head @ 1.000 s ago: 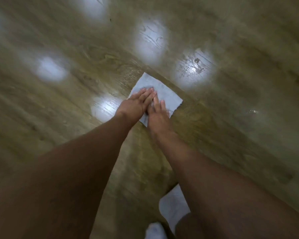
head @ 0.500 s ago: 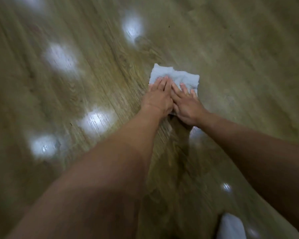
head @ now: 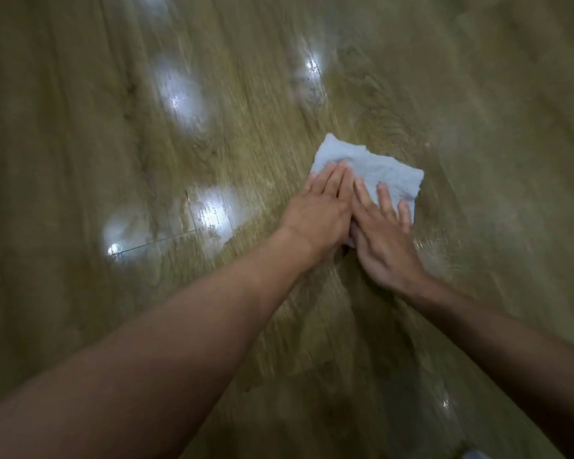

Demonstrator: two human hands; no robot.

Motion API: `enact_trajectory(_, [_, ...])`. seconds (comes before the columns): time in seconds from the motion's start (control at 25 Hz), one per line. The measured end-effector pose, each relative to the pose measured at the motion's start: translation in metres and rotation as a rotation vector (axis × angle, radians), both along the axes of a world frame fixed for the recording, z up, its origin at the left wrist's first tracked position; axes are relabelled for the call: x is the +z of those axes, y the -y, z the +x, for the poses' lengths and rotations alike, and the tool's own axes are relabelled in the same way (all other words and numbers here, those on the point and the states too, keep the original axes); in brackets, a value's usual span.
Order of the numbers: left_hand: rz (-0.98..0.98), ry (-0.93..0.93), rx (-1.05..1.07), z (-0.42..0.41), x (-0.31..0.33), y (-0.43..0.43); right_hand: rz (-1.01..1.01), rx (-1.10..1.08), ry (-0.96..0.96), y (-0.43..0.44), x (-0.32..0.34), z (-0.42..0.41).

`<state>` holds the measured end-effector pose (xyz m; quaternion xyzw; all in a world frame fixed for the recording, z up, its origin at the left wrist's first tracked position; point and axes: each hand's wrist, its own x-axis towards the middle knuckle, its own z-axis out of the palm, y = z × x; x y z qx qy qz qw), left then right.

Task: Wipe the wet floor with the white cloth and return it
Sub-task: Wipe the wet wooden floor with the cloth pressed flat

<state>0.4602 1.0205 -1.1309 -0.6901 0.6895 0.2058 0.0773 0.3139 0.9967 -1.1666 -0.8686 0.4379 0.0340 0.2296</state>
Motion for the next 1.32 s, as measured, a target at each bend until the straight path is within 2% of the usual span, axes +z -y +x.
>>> enact_trajectory(0.08, [-0.007, -0.036, 0.14, 0.01, 0.0, 0.027, -0.059, -0.002, -0.038, 0.034, -0.003, 0.024])
enact_trajectory(0.2, [0.001, -0.055, 0.234, 0.018, 0.004, 0.039, -0.122, -0.016, -0.061, 0.051, -0.002, 0.047])
enact_trajectory(0.32, [-0.074, -0.006, 0.184, 0.024, -0.004, -0.033, -0.058, 0.067, 0.028, -0.013, -0.001, 0.041])
enact_trajectory(0.44, [-0.084, 0.077, 0.144, 0.036, -0.011, -0.14, -0.064, 0.288, 0.026, -0.105, -0.002, 0.04])
enact_trajectory(0.52, [-0.05, 0.109, 0.297, 0.062, -0.018, -0.164, -0.087, 0.412, 0.029, -0.108, -0.008, 0.074])
enact_trajectory(0.64, [-0.071, 0.065, 0.568, 0.107, -0.018, -0.139, -0.092, 0.492, 0.027, -0.069, -0.008, 0.155])
enact_trajectory(0.72, [-0.034, 0.057, 0.622, 0.13, -0.011, -0.128, -0.081, 0.476, 0.006, -0.06, -0.008, 0.182])
enact_trajectory(0.84, [-0.018, 0.098, 0.577, 0.114, -0.009, -0.174, -0.118, 0.527, 0.046, -0.101, -0.003, 0.156])
enact_trajectory(1.0, [-0.077, 0.183, 0.61, 0.076, -0.021, -0.281, -0.032, 0.668, 0.098, -0.197, -0.007, 0.12])
enact_trajectory(1.12, [-0.033, 0.207, 0.775, 0.115, -0.025, -0.299, 0.003, 0.779, 0.075, -0.195, 0.0, 0.188])
enact_trajectory(1.24, [0.003, 0.227, 0.889, 0.187, -0.024, -0.29, -0.101, 0.846, 0.006, -0.174, 0.005, 0.268])
enact_trajectory(1.32, [0.044, 0.245, 0.896, 0.213, -0.021, -0.29, -0.158, 0.834, -0.014, -0.183, 0.005, 0.29])
